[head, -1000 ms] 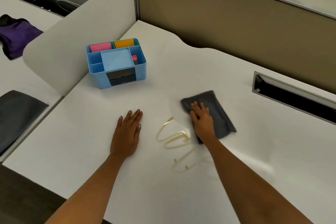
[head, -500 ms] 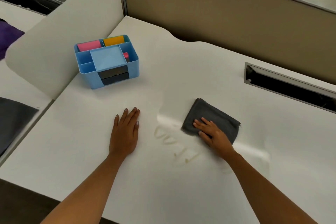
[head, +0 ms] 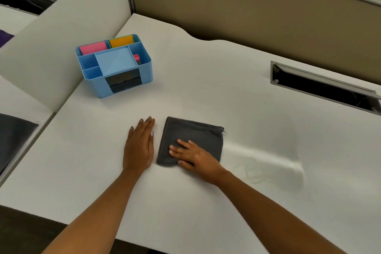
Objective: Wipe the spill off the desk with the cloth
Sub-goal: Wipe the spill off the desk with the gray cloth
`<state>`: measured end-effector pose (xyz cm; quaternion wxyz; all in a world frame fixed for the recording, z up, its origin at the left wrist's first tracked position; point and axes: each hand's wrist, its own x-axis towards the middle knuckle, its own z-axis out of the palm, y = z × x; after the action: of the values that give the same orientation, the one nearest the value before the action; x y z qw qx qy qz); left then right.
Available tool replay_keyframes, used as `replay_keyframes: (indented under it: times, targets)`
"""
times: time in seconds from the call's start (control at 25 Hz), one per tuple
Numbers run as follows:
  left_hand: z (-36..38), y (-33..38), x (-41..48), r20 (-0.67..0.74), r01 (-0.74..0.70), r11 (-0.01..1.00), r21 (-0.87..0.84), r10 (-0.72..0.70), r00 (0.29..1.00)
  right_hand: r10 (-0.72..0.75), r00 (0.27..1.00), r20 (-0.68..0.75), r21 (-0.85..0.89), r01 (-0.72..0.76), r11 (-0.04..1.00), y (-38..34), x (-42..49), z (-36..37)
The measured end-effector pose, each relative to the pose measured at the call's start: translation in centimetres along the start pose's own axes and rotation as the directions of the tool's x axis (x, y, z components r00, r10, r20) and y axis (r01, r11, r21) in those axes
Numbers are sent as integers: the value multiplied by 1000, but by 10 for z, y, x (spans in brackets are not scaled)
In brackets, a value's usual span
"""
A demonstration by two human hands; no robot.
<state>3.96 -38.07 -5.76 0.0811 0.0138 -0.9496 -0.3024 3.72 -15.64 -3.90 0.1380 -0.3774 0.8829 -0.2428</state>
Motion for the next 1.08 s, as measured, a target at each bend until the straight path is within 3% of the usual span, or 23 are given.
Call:
replay_keyframes:
  times: [0.12, 0.24, 0.4, 0.48, 0.64, 0.8, 0.88, 0.96, 1.08]
  targets:
    - [0, 0, -3, 0, -25, 1000, 16, 25, 1000, -40, 997, 66, 1, 40, 999, 29, -57, -23]
    - [0, 1, -4, 25, -42, 997, 64, 41, 999, 242, 969, -46, 89, -237, 967, 68, -89, -60]
    - [0, 2, -3, 37, -43, 995, 92, 39, 999, 536, 813, -227, 256, -482, 838, 73, -57, -64]
    - [0, 2, -4, 39, -48, 994, 95, 45, 998, 522, 823, -223, 258, -467, 846, 51, -22, -45]
    - [0, -2, -2, 51, -51, 996, 78, 47, 998, 269, 957, -105, 215, -242, 946, -6, 4, -1]
    - [-1, -3, -2, 42, -55, 996, 73, 52, 998, 11, 999, 30, 128, -15, 992, -22, -70, 17]
    - [0, -3, -3, 31, -55, 996, 69, 53, 998, -43, 995, 89, 86, 35, 996, -9, -115, 3]
    - [0, -2, -4, 27, -53, 996, 71, 51, 998, 45, 997, 56, 36, -47, 998, 19, -145, -24]
    - [1, -2, -4, 30, -47, 996, 81, 45, 999, 396, 912, -105, 109, -385, 917, 67, -157, -66]
